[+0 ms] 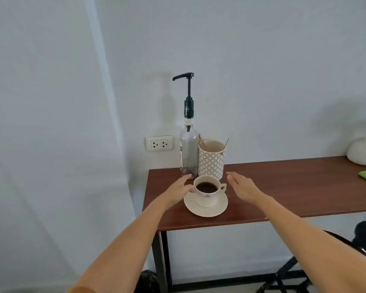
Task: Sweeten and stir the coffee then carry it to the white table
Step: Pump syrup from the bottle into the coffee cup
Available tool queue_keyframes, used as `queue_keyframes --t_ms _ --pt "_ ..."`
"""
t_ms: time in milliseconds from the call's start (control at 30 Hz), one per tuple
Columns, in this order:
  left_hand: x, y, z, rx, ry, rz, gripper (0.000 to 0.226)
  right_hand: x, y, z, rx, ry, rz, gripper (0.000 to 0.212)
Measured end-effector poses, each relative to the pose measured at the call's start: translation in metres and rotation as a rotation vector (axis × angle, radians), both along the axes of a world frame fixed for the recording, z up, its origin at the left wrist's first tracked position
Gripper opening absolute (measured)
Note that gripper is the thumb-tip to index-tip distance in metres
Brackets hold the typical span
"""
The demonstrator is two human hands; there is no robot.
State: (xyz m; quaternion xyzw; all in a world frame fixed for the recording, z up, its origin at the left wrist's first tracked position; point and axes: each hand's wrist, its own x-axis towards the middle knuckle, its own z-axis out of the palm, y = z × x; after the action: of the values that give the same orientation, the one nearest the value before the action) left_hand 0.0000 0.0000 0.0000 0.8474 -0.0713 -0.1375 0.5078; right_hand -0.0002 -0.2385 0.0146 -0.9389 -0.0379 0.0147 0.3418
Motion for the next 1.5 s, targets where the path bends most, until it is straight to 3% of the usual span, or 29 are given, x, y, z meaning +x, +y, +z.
queue_keyframes --t_ms 200,467,767,1133,1267,1367,1500 --pt "-0.008 -0.028 -0.035 -0.110 -0.082 0.138 0.120 0.004 0.003 -0.036 0.235 0.010 0.040 0.038" --pt "-0.006 -0.063 -0.060 -0.145 -0.346 0.321 0.107 0.021 0.002 -0.052 0.417 -0.012 0.110 0.032" --pt "-0.002 -0.067 -0.053 -0.117 -0.511 0.407 0.085 0.032 -0.001 -0.054 0.581 0.058 0.160 0.032" --pt "0.031 -0.017 0.048 -0.182 -0.605 0.468 0.080 0.063 0.040 0.058 0.668 -0.075 0.302 0.026" --pt "0.049 0.002 0.097 -0.179 -0.626 0.514 0.082 0.090 0.068 0.106 0.695 -0.252 0.208 0.022" --pt "0.062 0.015 0.129 -0.205 -0.617 0.521 0.087 0.115 0.087 0.148 0.706 -0.408 0.128 0.033" --pt "0.078 0.032 0.159 -0.228 -0.611 0.534 0.082 0.140 0.109 0.197 0.714 -0.458 0.081 0.042"
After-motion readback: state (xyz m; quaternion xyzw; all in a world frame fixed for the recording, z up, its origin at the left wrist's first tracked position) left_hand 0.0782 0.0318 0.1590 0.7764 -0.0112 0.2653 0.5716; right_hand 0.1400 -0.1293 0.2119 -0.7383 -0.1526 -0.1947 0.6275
